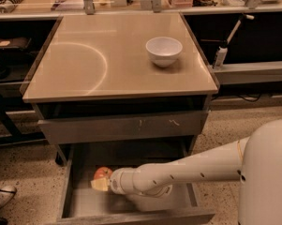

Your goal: Place apple into middle drawer

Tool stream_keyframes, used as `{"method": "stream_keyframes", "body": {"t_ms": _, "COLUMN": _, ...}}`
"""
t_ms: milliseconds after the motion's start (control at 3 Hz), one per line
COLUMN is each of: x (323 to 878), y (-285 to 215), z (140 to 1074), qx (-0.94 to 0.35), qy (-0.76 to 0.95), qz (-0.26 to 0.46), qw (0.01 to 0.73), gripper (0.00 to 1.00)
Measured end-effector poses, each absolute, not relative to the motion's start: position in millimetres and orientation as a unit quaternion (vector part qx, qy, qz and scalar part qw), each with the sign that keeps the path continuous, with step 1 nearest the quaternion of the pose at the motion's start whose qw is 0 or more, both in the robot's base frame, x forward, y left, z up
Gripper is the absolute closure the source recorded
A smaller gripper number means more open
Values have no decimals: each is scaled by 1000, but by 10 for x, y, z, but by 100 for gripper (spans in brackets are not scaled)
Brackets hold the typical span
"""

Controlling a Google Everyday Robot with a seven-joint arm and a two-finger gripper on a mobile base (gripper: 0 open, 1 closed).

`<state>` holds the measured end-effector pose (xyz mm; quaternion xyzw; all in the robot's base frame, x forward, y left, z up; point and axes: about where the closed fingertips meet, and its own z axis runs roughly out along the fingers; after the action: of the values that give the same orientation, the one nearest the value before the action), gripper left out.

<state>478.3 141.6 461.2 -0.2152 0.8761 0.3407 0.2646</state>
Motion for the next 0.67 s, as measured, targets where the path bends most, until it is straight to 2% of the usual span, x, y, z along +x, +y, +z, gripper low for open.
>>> {"method": "stream_keyframes", "body": {"t_ms": 667, "x": 4941, "y": 1351, "z": 4185, "qx": -202, "qy": 889, "qz": 326, "qw": 249, "gripper": 100}}
